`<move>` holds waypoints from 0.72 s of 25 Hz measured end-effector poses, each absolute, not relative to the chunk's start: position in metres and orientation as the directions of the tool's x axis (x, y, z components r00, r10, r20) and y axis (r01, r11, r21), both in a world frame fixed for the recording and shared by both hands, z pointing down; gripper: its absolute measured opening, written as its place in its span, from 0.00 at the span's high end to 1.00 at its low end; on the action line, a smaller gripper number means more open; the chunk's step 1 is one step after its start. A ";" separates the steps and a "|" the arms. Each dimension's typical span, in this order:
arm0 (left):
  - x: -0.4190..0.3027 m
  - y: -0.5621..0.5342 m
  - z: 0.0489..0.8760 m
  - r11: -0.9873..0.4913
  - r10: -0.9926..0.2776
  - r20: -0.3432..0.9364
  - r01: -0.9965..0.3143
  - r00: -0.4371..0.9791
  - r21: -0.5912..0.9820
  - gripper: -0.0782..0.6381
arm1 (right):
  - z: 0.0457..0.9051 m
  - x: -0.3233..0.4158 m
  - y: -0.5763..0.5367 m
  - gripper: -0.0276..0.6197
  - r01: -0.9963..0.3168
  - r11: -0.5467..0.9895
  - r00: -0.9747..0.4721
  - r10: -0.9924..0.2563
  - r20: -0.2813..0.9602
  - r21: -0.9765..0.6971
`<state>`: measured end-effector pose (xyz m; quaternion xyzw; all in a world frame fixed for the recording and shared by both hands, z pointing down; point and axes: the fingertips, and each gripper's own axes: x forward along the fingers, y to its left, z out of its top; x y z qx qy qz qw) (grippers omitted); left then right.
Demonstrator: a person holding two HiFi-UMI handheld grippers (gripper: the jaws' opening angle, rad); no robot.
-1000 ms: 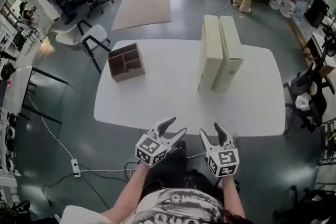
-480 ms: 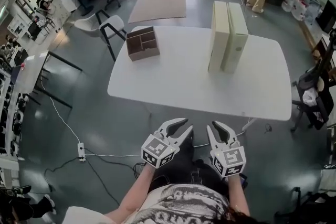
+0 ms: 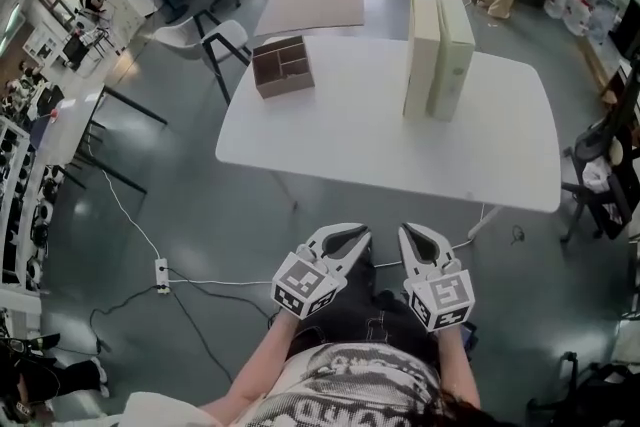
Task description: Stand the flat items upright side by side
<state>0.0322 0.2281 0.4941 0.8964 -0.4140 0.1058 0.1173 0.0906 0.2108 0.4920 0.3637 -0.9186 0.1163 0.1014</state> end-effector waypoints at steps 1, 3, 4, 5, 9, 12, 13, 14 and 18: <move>0.032 0.230 0.494 -0.626 -0.721 0.287 -0.770 0.631 0.123 0.85 | 0.492 0.090 0.213 0.96 -0.686 0.713 -0.720 -0.639 0.272 -0.141; 0.034 0.233 0.493 -0.619 -0.725 0.287 -0.775 0.626 0.127 0.86 | 0.493 0.090 0.216 0.96 -0.679 0.719 -0.727 -0.631 0.271 -0.147; 0.034 0.234 0.492 -0.617 -0.726 0.287 -0.776 0.625 0.129 0.87 | 0.492 0.090 0.217 0.96 -0.677 0.721 -0.729 -0.629 0.269 -0.151; 0.035 0.235 0.492 -0.616 -0.726 0.288 -0.777 0.624 0.131 0.87 | 0.492 0.091 0.218 0.96 -0.674 0.722 -0.732 -0.627 0.267 -0.155; 0.039 0.239 0.489 -0.615 -0.726 0.292 -0.777 0.623 0.130 0.87 | 0.490 0.095 0.221 0.96 -0.671 0.721 -0.737 -0.622 0.265 -0.175; 0.044 0.241 0.488 -0.621 -0.721 0.295 -0.774 0.627 0.127 0.87 | 0.490 0.100 0.221 0.96 -0.673 0.717 -0.736 -0.622 0.268 -0.181; 0.045 0.241 0.488 -0.622 -0.720 0.296 -0.773 0.628 0.126 0.87 | 0.490 0.100 0.221 0.96 -0.673 0.717 -0.736 -0.622 0.269 -0.181; 0.046 0.241 0.488 -0.623 -0.719 0.297 -0.772 0.629 0.127 0.87 | 0.490 0.101 0.221 0.96 -0.673 0.718 -0.736 -0.622 0.269 -0.181; 0.052 0.239 0.486 -0.630 -0.712 0.293 -0.765 0.638 0.135 0.87 | 0.488 0.106 0.220 0.96 -0.678 0.712 -0.731 -0.627 0.270 -0.181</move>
